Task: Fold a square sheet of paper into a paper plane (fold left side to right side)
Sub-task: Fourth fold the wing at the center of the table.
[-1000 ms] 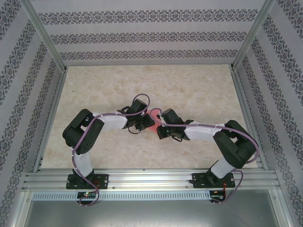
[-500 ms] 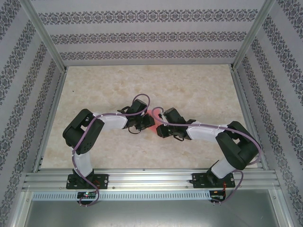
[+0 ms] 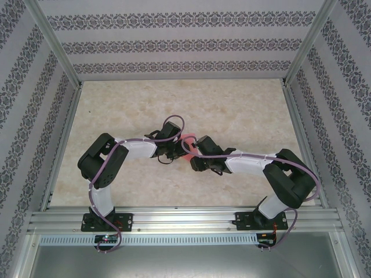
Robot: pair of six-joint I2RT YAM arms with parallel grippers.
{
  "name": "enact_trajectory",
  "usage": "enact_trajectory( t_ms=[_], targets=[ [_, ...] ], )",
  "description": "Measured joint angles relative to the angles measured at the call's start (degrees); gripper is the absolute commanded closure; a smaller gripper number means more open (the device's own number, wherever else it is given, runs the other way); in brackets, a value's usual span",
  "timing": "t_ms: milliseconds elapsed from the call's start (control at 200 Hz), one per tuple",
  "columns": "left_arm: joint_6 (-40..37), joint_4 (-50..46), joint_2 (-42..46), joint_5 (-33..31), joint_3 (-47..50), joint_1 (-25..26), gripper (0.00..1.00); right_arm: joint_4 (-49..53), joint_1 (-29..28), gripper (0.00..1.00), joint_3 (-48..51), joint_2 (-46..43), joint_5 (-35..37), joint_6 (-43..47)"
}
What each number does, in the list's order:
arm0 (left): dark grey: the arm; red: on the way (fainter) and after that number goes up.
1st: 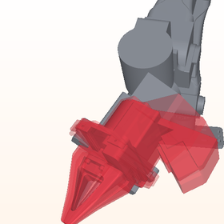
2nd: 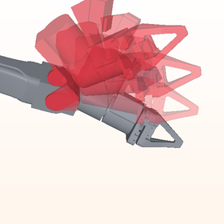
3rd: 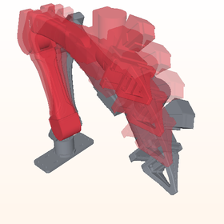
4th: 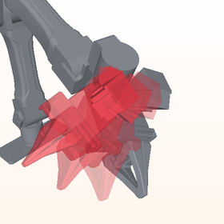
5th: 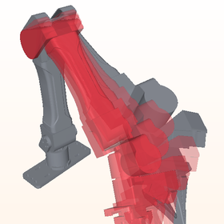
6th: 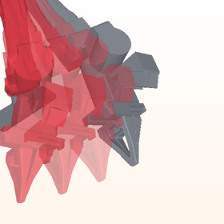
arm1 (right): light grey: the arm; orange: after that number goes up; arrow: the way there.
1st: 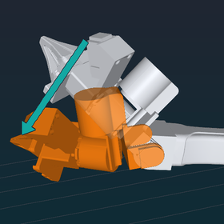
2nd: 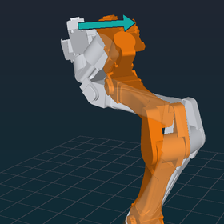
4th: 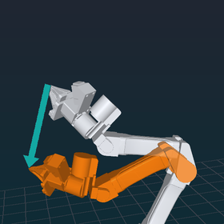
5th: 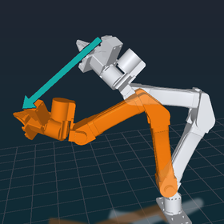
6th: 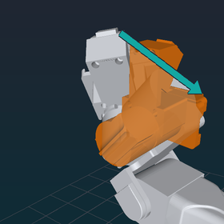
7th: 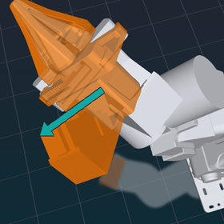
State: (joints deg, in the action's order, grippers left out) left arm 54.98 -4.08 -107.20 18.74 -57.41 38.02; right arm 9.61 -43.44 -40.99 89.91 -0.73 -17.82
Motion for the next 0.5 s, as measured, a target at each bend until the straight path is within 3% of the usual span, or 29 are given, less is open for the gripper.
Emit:
enact_trajectory(
  t_ms=[180,500],
  targets=[
    [0.0,0.0,0.0,0.0,0.0,0.0,0.75,0.4,-0.3,0.63,-0.8,1.0,1.4,0.0],
    [0.0,0.0,0.0,0.0,0.0,0.0,0.75,0.7,-1.2,0.76,-1.7,2.4,2.1,1.0]
  ],
)
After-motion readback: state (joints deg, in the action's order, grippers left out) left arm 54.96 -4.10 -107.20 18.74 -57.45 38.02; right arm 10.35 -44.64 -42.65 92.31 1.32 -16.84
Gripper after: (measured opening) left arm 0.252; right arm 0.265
